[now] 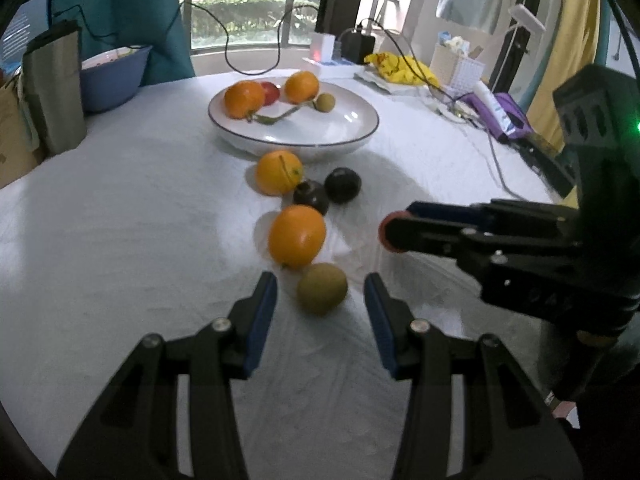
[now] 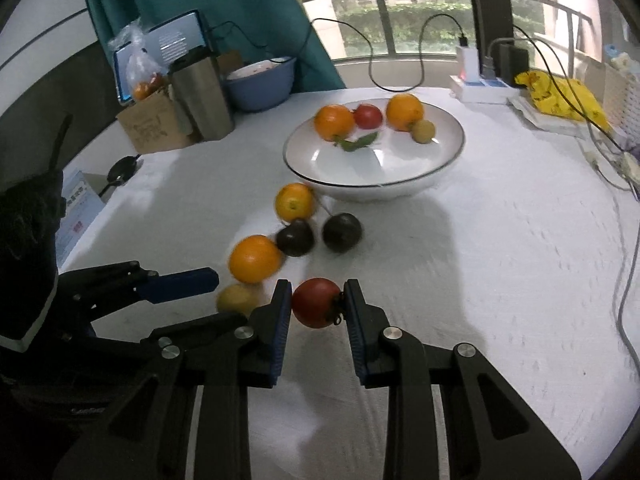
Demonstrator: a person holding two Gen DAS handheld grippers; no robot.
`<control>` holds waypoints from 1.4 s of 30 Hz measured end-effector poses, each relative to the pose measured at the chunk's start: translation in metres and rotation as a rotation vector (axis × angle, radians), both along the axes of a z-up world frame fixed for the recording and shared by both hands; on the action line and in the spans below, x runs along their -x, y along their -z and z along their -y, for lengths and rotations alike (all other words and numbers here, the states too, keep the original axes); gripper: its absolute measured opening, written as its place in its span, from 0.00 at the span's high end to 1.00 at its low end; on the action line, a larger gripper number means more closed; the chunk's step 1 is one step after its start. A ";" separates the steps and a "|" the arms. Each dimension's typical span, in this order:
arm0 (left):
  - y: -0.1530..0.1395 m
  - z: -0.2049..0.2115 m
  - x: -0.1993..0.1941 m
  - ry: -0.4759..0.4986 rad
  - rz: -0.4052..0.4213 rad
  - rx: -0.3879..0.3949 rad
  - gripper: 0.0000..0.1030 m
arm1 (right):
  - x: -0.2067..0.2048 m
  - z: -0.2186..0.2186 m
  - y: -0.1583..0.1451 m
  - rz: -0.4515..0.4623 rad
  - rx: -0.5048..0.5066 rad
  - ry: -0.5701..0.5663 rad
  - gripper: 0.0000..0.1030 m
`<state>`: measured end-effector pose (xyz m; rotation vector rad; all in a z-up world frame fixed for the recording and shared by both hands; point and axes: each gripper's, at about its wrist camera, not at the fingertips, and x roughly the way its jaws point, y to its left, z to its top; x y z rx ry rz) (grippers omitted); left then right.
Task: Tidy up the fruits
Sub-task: 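Grasp a red tomato with the right tool while the left tool approaches a yellow-green fruit, then grasp and lift the yellow-green fruit with the left tool while the right tool holds the tomato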
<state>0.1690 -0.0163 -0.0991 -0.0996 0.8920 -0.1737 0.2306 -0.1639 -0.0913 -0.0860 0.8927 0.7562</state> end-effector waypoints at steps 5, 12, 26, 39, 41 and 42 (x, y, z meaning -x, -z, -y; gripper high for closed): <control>0.004 0.005 -0.003 0.015 -0.016 -0.016 0.64 | -0.002 0.002 0.004 -0.008 0.008 0.010 0.72; 0.004 0.005 -0.002 0.033 -0.012 -0.009 0.73 | -0.006 -0.004 0.012 -0.041 0.037 0.003 0.63; -0.027 -0.004 -0.005 0.043 0.066 0.013 0.73 | -0.006 -0.009 0.001 -0.006 0.036 -0.022 0.71; -0.041 -0.016 -0.034 0.029 0.104 0.009 0.73 | -0.037 -0.004 -0.024 0.041 0.002 0.006 0.71; -0.042 -0.018 -0.040 0.026 0.106 0.008 0.73 | -0.043 -0.003 -0.025 0.044 -0.002 0.011 0.71; -0.042 -0.018 -0.043 0.025 0.107 0.007 0.73 | -0.045 -0.003 -0.026 0.046 -0.004 0.014 0.71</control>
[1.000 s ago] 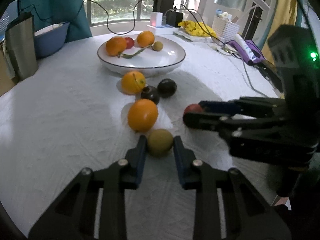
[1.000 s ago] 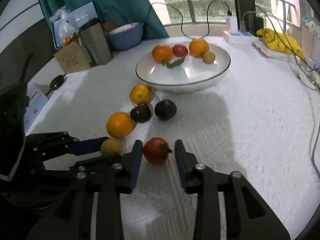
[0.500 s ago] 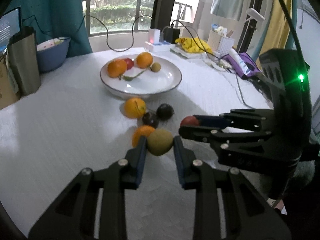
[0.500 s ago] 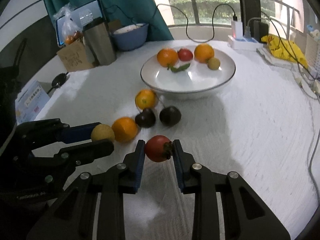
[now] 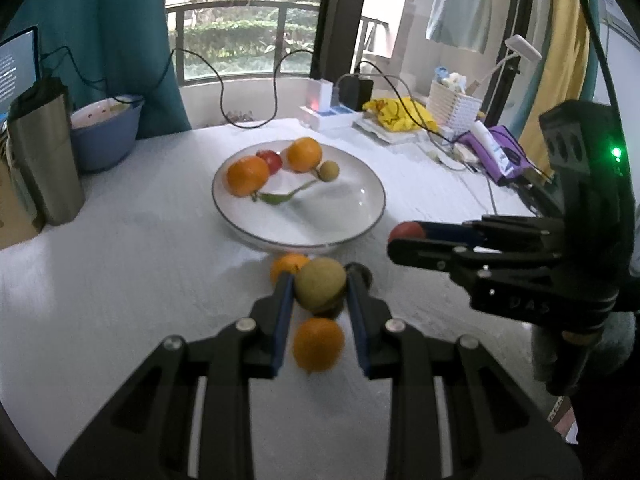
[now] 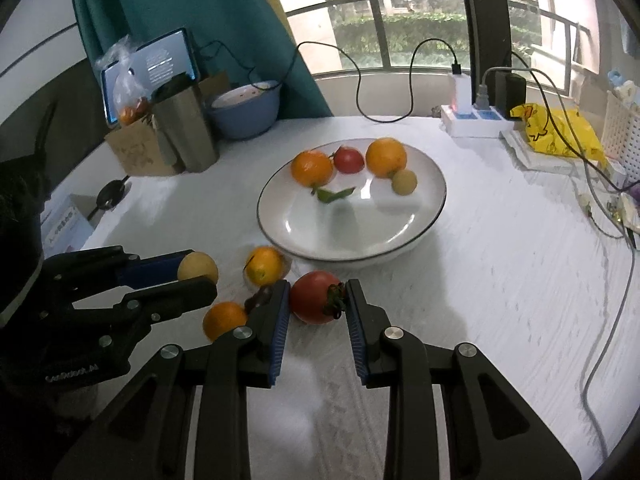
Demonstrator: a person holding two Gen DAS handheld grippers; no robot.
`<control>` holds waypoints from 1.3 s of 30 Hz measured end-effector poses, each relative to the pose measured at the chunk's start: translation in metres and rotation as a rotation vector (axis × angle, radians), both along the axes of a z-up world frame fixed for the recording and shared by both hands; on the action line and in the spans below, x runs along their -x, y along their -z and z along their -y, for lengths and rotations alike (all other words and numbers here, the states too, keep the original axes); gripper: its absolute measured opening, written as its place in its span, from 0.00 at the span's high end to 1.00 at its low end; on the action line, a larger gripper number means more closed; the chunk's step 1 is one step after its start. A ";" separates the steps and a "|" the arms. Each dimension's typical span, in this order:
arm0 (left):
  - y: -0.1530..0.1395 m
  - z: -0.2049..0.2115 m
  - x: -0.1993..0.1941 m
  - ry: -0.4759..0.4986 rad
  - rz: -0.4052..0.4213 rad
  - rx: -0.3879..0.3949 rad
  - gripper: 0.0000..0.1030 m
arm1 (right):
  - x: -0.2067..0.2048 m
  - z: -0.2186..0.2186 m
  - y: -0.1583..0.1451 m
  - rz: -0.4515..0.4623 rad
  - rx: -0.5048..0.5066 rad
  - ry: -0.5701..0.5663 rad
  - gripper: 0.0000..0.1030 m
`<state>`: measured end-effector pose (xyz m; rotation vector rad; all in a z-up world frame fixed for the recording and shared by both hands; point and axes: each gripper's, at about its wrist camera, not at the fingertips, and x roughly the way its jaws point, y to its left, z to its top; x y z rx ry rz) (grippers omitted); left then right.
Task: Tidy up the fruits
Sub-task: 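Grasp and lift the yellow-green fruit with the left tool while the right tool holds the tomato, then carry the tomato and yellow-green fruit into the white bowl and open both tools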
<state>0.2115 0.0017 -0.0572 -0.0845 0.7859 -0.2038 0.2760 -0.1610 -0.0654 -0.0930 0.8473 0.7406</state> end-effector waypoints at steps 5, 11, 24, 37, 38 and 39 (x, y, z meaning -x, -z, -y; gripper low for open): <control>-0.002 -0.001 -0.017 0.001 0.012 -0.015 0.73 | -0.014 0.000 -0.004 0.026 0.009 0.023 0.71; 0.002 -0.006 -0.041 -0.008 0.012 -0.028 0.73 | -0.035 -0.001 -0.006 0.047 0.018 0.038 0.71; 0.018 -0.016 -0.083 -0.025 -0.010 -0.044 0.73 | -0.074 -0.011 0.002 0.063 0.037 0.072 0.71; 0.032 -0.029 -0.104 -0.057 -0.061 -0.014 0.72 | -0.098 -0.018 0.021 0.054 0.097 0.112 0.71; 0.032 -0.029 -0.105 -0.058 -0.062 -0.004 0.72 | -0.099 -0.017 0.022 0.050 0.093 0.114 0.71; 0.032 -0.028 -0.105 -0.059 -0.065 -0.002 0.72 | -0.099 -0.016 0.022 0.045 0.086 0.115 0.71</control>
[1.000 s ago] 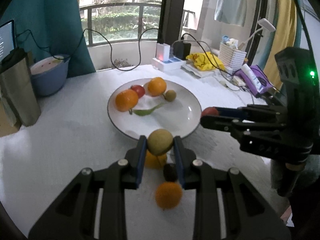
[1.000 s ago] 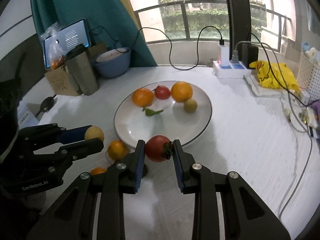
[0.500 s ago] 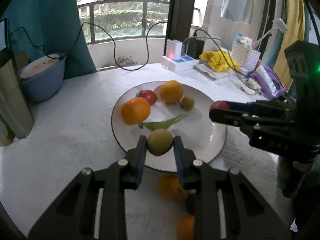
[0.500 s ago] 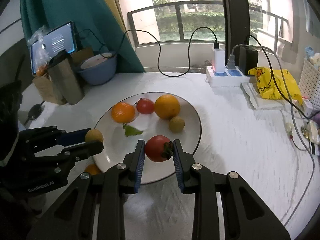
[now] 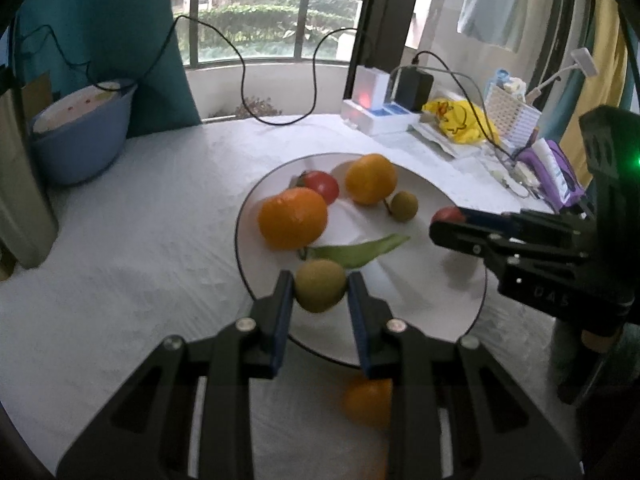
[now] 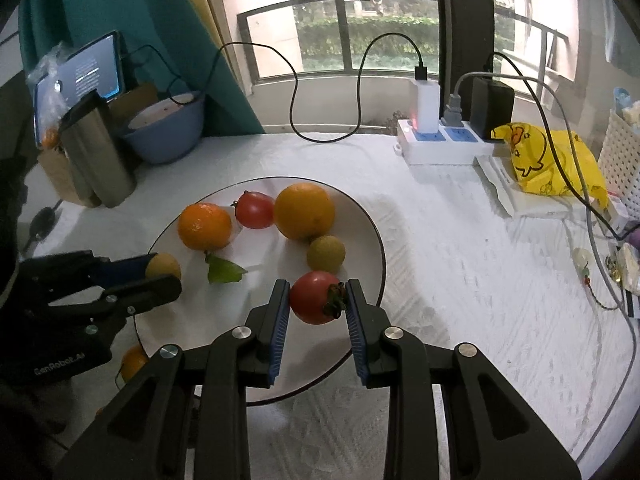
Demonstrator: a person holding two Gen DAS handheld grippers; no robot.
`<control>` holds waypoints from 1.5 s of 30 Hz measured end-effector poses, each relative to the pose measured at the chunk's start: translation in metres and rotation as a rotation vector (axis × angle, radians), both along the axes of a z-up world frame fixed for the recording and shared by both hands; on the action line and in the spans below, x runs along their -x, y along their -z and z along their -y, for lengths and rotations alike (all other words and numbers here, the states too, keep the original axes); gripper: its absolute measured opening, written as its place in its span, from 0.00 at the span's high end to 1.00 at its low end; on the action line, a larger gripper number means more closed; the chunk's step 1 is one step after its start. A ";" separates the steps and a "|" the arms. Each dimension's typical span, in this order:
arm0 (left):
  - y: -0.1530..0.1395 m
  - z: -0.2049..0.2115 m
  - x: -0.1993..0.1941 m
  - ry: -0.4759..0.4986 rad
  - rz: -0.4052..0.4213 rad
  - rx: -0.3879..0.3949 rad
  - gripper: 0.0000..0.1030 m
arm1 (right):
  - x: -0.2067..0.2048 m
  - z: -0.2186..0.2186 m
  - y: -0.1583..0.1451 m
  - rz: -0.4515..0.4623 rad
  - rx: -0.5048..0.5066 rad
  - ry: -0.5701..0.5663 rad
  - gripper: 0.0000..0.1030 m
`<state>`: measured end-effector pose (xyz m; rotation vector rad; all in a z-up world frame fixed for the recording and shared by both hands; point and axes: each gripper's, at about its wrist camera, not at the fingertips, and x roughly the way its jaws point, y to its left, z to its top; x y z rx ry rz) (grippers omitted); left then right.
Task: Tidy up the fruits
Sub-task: 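Carry the tomato and yellow-green fruit into the white bowl and open both tools, then withdraw both tools from the bowl toward the oranges and dark plums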
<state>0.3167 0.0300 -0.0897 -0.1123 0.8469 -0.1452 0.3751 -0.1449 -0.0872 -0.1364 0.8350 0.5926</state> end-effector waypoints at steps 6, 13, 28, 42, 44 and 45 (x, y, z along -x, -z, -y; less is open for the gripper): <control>-0.006 0.000 0.005 -0.018 0.012 -0.005 0.70 | 0.002 0.003 -0.005 0.010 0.003 0.022 0.71; -0.018 -0.001 0.022 -0.031 0.040 0.007 0.69 | 0.018 0.005 -0.016 0.024 -0.012 0.021 0.71; -0.028 -0.002 0.074 -0.042 0.064 0.040 0.54 | 0.066 0.014 -0.032 0.049 -0.023 0.027 0.71; -0.019 0.010 0.106 -0.031 0.047 0.065 0.54 | 0.093 0.016 -0.028 0.035 -0.028 0.007 0.70; -0.016 0.013 0.110 -0.025 0.040 0.070 0.54 | 0.096 0.015 -0.024 0.026 -0.028 0.001 0.70; -0.015 0.014 0.111 -0.022 0.037 0.071 0.54 | 0.097 0.014 -0.021 0.020 -0.026 -0.002 0.70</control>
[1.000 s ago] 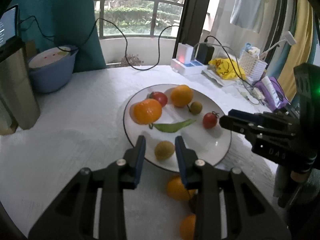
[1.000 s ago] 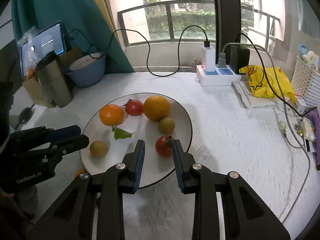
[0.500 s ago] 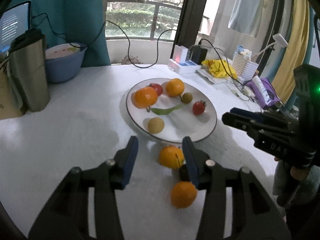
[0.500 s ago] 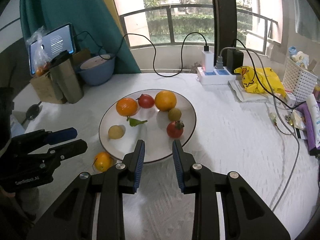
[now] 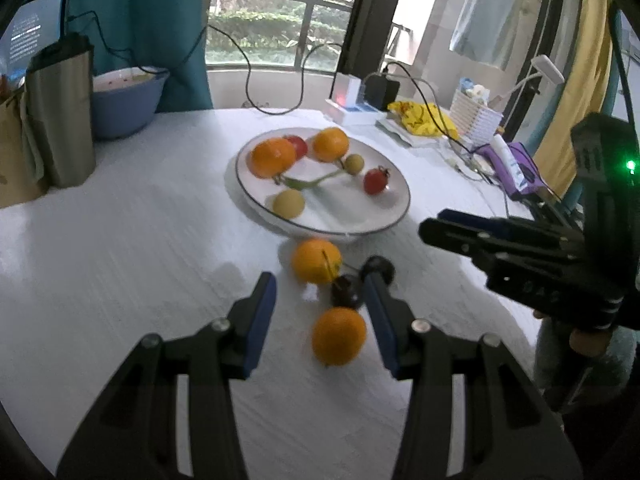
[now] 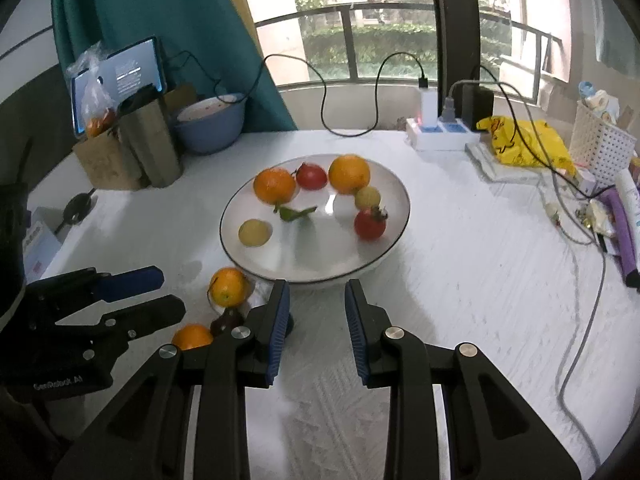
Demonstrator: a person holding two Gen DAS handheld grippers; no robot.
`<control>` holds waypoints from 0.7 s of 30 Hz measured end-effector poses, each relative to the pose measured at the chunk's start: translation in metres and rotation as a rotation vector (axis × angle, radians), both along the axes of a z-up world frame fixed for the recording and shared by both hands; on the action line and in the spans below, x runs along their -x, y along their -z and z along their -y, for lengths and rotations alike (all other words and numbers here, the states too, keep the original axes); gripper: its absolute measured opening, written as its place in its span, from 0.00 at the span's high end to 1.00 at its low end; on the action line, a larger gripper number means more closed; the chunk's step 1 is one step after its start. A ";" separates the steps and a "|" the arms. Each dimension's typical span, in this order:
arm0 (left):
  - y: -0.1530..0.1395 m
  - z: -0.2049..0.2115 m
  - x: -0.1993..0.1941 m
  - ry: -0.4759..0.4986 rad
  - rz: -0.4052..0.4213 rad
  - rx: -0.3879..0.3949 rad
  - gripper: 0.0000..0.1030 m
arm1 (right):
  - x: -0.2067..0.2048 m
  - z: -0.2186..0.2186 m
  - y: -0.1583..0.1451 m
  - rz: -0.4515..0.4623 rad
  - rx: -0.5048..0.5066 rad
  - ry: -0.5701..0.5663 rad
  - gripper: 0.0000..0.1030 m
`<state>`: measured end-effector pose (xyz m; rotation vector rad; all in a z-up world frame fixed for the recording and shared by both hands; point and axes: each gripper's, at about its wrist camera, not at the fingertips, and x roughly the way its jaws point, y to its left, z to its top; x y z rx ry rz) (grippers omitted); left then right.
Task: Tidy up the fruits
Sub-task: 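Withdraw both tools from the bowl toward the oranges and dark plums, then grasp a dark plum with the right tool while the left tool grasps an orange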
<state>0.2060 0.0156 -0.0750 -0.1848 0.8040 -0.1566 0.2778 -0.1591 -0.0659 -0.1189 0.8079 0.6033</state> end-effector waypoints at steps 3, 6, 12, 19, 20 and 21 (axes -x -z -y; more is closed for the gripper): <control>0.004 0.003 0.004 0.010 -0.008 0.003 0.54 | 0.003 -0.001 0.006 -0.015 0.000 -0.008 0.70; 0.009 0.007 0.005 0.016 -0.023 0.004 0.54 | 0.006 -0.004 0.011 -0.027 -0.001 -0.013 0.64; 0.017 0.010 0.001 0.019 -0.045 -0.007 0.54 | 0.009 -0.013 0.020 -0.050 -0.001 -0.041 0.61; 0.027 0.018 -0.003 0.046 -0.074 -0.045 0.54 | 0.005 -0.019 0.028 -0.081 -0.008 -0.061 0.61; 0.027 0.018 -0.004 0.048 -0.074 -0.045 0.54 | 0.004 -0.019 0.029 -0.087 -0.012 -0.064 0.61; 0.028 0.018 -0.004 0.049 -0.075 -0.044 0.54 | 0.003 -0.019 0.030 -0.093 -0.018 -0.067 0.61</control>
